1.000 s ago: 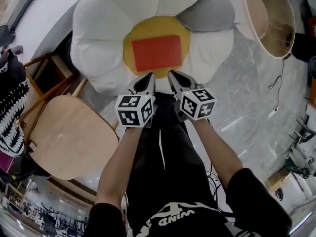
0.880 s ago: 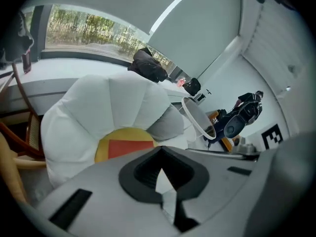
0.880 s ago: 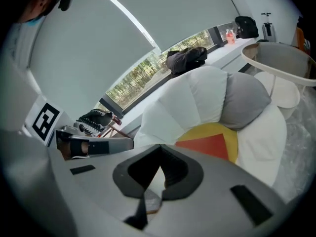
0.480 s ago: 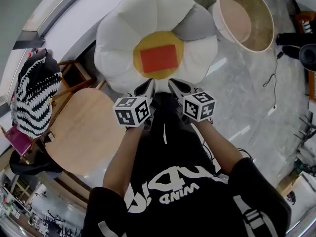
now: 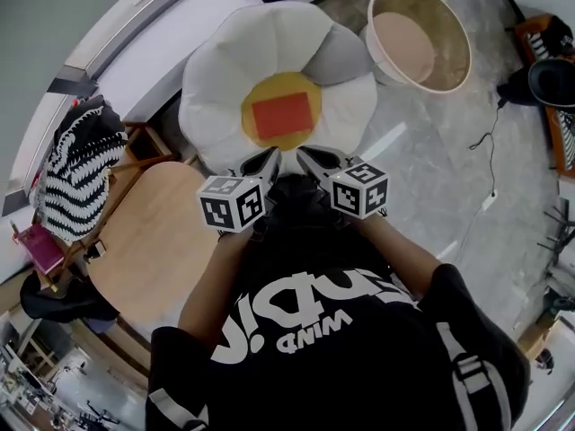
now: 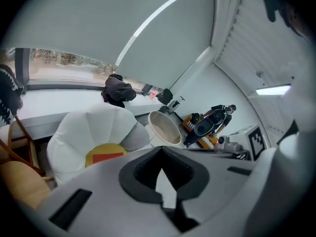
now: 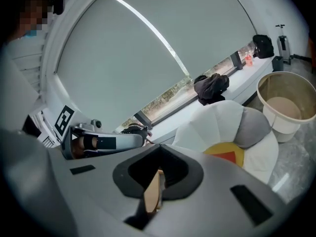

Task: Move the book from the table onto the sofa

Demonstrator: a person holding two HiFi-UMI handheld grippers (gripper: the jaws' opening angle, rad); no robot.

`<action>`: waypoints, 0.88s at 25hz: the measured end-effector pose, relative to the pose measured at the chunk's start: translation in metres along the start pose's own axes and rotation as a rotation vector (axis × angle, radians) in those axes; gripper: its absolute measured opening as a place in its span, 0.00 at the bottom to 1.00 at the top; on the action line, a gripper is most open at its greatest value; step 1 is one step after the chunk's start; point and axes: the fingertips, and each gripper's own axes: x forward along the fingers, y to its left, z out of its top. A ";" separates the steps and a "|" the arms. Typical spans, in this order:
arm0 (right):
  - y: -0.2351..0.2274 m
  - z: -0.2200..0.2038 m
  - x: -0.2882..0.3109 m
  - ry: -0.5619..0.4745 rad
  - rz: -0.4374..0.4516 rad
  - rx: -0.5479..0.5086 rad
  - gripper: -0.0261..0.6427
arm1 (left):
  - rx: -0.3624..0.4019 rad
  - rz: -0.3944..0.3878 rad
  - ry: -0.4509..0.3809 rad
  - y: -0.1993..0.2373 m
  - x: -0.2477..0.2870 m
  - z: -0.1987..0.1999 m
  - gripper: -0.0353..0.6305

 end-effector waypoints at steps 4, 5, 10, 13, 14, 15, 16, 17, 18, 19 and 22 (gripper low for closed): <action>0.021 0.017 -0.020 -0.057 0.021 -0.010 0.04 | 0.064 -0.013 -0.013 -0.022 -0.018 0.004 0.06; 0.025 0.022 -0.025 -0.074 0.025 -0.015 0.04 | 0.079 -0.016 -0.019 -0.026 -0.022 0.006 0.06; 0.044 0.048 -0.048 -0.170 0.034 -0.097 0.04 | 0.173 -0.035 -0.061 -0.047 -0.041 0.023 0.06; 0.050 0.062 -0.063 -0.220 0.035 -0.153 0.04 | 0.226 -0.052 -0.087 -0.059 -0.050 0.030 0.06; 0.051 0.066 -0.068 -0.235 0.038 -0.166 0.04 | 0.238 -0.056 -0.094 -0.063 -0.052 0.032 0.06; 0.053 0.069 -0.073 -0.248 0.041 -0.181 0.04 | 0.251 -0.061 -0.102 -0.066 -0.054 0.034 0.06; 0.056 0.072 -0.078 -0.260 0.042 -0.201 0.04 | 0.265 -0.067 -0.111 -0.070 -0.057 0.037 0.06; 0.059 0.074 -0.083 -0.271 0.044 -0.226 0.04 | 0.279 -0.075 -0.124 -0.074 -0.060 0.040 0.06; 0.063 0.075 -0.087 -0.281 0.048 -0.254 0.04 | 0.294 -0.083 -0.140 -0.077 -0.064 0.043 0.06; 0.068 0.077 -0.091 -0.293 0.055 -0.281 0.04 | 0.308 -0.090 -0.157 -0.080 -0.068 0.047 0.06; 0.082 0.082 -0.101 -0.341 0.093 -0.348 0.04 | 0.341 -0.115 -0.216 -0.087 -0.079 0.058 0.06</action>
